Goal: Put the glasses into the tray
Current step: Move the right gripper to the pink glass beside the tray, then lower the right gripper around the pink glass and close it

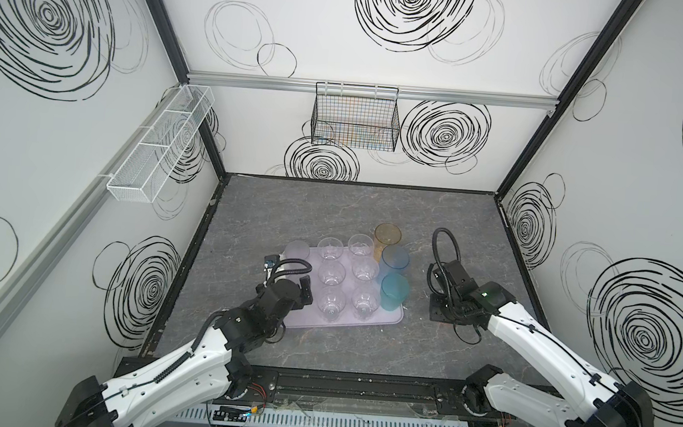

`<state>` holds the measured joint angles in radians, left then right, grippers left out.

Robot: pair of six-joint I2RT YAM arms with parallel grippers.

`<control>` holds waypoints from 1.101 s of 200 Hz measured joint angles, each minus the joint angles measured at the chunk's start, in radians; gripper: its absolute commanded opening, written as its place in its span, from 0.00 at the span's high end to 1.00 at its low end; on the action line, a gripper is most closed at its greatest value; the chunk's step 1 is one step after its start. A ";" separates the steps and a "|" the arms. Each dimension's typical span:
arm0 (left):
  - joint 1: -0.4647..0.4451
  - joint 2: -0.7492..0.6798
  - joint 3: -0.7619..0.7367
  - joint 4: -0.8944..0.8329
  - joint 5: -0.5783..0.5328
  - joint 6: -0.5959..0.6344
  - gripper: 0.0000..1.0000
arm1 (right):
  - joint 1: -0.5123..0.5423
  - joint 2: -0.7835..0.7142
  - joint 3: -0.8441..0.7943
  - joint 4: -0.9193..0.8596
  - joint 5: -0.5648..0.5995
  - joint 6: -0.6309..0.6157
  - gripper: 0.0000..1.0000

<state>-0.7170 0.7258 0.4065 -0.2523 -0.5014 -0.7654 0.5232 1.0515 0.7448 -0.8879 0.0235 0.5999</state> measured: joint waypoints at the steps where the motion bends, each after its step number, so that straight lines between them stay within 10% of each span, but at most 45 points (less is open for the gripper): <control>1: 0.001 -0.001 0.000 0.001 0.002 0.000 0.04 | 0.000 0.000 -0.003 0.000 0.001 0.003 0.53; 164: 0.149 -0.054 -0.038 0.079 0.127 0.048 0.04 | -0.033 0.113 0.073 0.043 0.137 0.079 0.48; 220: 0.149 -0.054 -0.056 0.096 0.143 0.048 0.04 | -0.046 0.179 0.014 0.088 0.111 0.071 0.72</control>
<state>-0.5682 0.6716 0.3500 -0.1566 -0.3588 -0.7177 0.4770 1.2308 0.7589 -0.8001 0.1345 0.6712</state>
